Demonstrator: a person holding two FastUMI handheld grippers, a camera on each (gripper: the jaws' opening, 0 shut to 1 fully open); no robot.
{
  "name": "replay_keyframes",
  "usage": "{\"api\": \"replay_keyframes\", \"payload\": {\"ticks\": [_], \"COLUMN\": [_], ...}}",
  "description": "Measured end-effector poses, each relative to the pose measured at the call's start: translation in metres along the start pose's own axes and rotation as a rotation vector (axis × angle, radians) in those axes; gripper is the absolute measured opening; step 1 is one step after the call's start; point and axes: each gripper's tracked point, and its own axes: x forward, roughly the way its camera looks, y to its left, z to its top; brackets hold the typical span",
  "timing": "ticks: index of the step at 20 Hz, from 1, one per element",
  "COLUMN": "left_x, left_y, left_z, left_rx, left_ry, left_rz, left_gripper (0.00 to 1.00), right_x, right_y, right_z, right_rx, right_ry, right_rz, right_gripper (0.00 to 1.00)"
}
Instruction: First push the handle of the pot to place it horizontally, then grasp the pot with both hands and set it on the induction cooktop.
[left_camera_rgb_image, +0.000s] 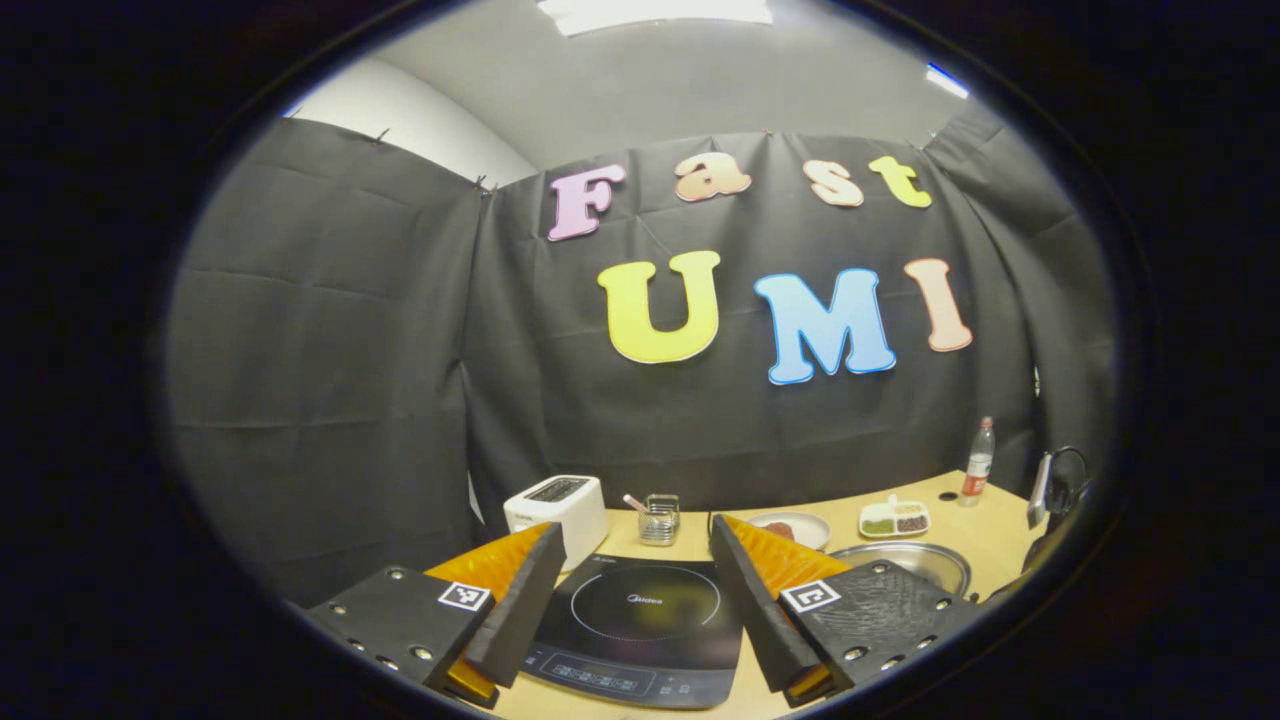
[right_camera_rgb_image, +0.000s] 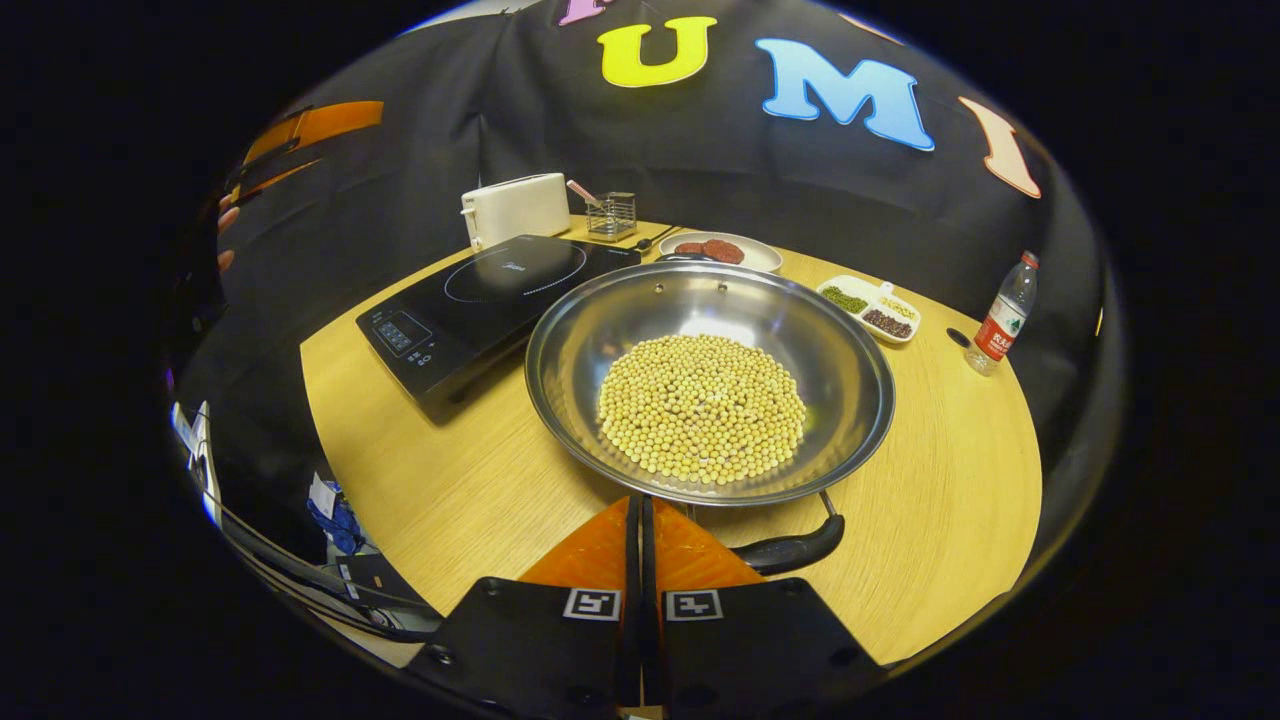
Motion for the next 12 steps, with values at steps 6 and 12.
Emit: {"api": "replay_keyframes", "payload": {"ticks": [6, 12], "left_x": [0.002, 0.006], "left_y": [-0.007, -0.017], "left_z": [0.003, 0.002], "left_rx": [0.0, -0.006], "left_ry": [-0.008, -0.004], "left_rz": [-0.008, -0.018], "left_gripper": [0.92, 0.89], "right_x": [-0.004, -0.009], "right_y": [-0.017, -0.034], "right_z": [-0.003, -0.003], "right_rx": [-0.001, 0.036], "right_ry": [0.007, 0.012], "right_rz": [-0.037, -0.063], "right_gripper": [0.03, 0.03]}}
